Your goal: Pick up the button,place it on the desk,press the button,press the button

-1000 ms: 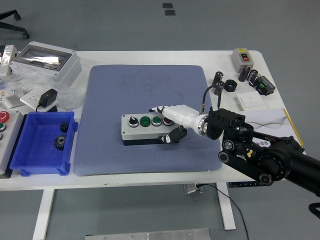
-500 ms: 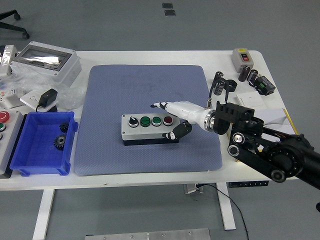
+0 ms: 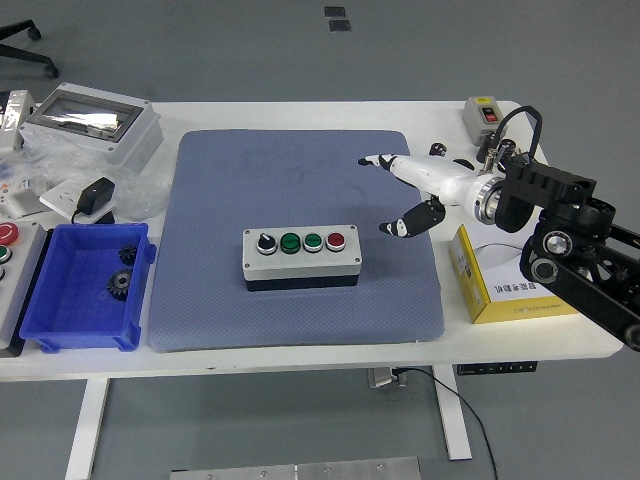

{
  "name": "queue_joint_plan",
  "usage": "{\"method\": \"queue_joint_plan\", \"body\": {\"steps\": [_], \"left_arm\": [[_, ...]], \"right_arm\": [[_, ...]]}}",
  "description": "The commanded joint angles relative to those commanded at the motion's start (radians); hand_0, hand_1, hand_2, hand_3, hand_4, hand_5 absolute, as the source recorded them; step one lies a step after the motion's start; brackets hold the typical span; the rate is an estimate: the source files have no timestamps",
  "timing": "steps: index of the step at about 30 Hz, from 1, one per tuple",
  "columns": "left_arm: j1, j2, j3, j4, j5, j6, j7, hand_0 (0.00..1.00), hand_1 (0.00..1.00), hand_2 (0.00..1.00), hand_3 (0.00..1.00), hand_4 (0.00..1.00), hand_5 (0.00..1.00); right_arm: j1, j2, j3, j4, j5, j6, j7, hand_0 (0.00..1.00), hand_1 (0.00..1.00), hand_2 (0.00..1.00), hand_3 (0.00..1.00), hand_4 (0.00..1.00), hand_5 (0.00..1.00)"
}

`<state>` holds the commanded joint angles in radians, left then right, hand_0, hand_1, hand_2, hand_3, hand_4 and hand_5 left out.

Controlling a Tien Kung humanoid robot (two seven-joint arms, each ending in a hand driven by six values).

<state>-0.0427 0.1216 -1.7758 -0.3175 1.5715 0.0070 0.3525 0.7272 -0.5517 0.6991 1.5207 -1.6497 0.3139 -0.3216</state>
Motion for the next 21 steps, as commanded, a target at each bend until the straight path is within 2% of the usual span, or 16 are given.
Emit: {"method": "queue_joint_plan", "body": {"steps": [1,2,7,8,13,14,19,20,21], "left_arm": [[-0.001,0.000,0.000,0.000,0.000,0.000,0.000,0.613,0.488,0.494,0.579,0.241,0.020],[-0.001,0.000,0.000,0.000,0.000,0.000,0.000,0.614,0.487,0.494,0.579,0.246,0.016],[-0.003,0.000,-0.001,-0.001,0.000,0.000,0.001,0.614,0.487,0.494,0.579,0.246,0.016],[-0.002,0.000,0.000,-0.001,0.000,0.000,0.002,0.614,0.484,0.490,0.579,0.251,0.002],[-0.002,0.000,0.002,-0.003,-0.001,0.000,0.007,0.614,0.484,0.490,0.579,0.251,0.002],[-0.002,0.000,0.001,-0.003,-0.001,0.000,0.008,0.605,0.483,0.490,0.579,0.235,0.002],[-0.003,-0.001,0.001,-0.003,-0.001,-0.001,0.009,0.605,0.483,0.490,0.579,0.235,0.002],[-0.003,-0.001,0.001,-0.003,-0.001,-0.002,0.010,0.603,0.482,0.489,0.582,0.228,0.002],[-0.003,-0.001,0.002,-0.003,-0.002,-0.002,0.010,0.603,0.482,0.489,0.582,0.228,0.002]], "right_arm": [[0.006,-0.003,-0.007,0.003,0.005,0.020,-0.011,0.935,0.966,0.998,0.998,0.779,0.082],[0.011,-0.005,-0.012,0.005,0.010,0.036,-0.018,0.716,0.755,0.816,0.934,0.545,0.198],[0.038,-0.007,-0.030,0.015,0.035,0.084,-0.032,0.716,0.755,0.816,0.934,0.545,0.198],[0.044,-0.005,-0.034,0.017,0.041,0.090,-0.032,0.212,0.330,0.467,0.809,0.223,0.076],[0.072,0.013,-0.067,0.013,0.058,0.101,-0.031,0.212,0.330,0.467,0.809,0.223,0.076],[0.077,0.018,-0.076,0.009,0.060,0.102,-0.033,0.143,0.232,0.292,0.815,0.190,0.086],[0.089,0.039,-0.112,-0.005,0.063,0.103,-0.037,0.143,0.232,0.292,0.815,0.190,0.086],[0.091,0.042,-0.116,-0.006,0.063,0.103,-0.038,0.109,0.193,0.239,0.816,0.152,0.072],[0.092,0.045,-0.119,-0.008,0.063,0.103,-0.038,0.109,0.193,0.239,0.816,0.152,0.072]]}}
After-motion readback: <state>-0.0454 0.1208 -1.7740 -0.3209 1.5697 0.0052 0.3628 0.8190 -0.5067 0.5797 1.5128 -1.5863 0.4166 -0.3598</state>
